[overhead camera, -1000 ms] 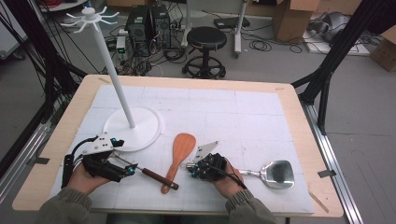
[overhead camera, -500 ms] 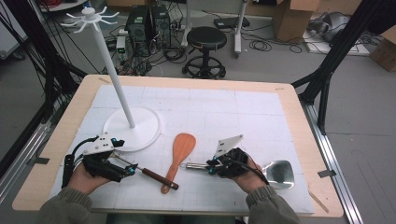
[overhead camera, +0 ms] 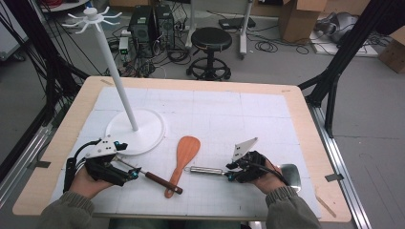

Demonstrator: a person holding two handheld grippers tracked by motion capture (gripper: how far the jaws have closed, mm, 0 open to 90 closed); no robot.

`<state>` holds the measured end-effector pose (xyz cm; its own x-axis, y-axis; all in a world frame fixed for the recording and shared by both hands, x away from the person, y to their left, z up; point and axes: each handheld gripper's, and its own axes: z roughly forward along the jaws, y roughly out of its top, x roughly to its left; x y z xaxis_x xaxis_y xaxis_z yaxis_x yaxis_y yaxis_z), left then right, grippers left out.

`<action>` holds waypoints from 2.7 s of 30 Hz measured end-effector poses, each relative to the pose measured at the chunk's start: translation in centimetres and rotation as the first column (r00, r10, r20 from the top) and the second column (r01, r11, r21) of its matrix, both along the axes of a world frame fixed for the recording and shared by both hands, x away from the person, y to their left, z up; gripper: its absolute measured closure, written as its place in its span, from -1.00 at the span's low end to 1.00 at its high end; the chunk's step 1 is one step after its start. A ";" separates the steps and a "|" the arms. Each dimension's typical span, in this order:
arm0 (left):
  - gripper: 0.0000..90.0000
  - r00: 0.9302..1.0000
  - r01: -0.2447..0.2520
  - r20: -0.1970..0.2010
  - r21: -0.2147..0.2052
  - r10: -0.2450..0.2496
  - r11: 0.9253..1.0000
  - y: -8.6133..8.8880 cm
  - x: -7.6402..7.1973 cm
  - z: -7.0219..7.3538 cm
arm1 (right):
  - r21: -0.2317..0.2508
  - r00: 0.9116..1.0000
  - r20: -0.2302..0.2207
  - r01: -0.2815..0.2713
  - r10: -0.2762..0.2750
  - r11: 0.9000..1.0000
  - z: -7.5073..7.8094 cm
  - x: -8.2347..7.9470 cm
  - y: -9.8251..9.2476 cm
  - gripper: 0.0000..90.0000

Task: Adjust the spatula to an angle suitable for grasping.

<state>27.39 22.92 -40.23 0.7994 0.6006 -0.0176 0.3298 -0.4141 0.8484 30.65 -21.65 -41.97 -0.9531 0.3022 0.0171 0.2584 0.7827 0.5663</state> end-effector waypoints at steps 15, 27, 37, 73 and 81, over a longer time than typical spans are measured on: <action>-0.96 1.000 0.000 -0.002 0.007 0.000 1.000 -0.1 0.0 -0.1 | -0.023 0.996 -0.004 -0.085 0.085 0.996 -0.7 0.2 -0.2 0.57; -0.96 1.000 -0.003 -0.005 0.006 0.003 1.000 -0.1 0.0 -0.1 | -0.027 0.991 0.017 -0.130 0.131 0.991 -0.6 0.1 -0.2 0.64; -0.96 1.000 -0.003 -0.002 0.007 0.003 1.000 -0.1 0.0 -0.1 | -0.026 0.987 0.027 -0.160 0.161 0.987 -0.4 -0.2 -0.2 0.64; -0.87 0.998 0.065 -0.011 -0.019 -0.065 0.998 -1.7 -0.2 0.4 | 0.218 0.986 0.073 -0.159 0.147 0.963 1.8 -0.3 3.9 0.64; -0.72 0.992 0.112 -0.050 -0.055 -0.115 0.992 -3.0 0.1 1.0 | 0.257 0.984 0.084 -0.174 0.158 0.951 2.5 -0.1 5.6 0.64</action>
<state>27.46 19.91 -39.24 0.8596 0.5029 -0.0906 0.3283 -0.4075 0.8522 30.59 -16.06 -39.44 -0.9911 0.1326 0.0136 0.0952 0.6333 0.7680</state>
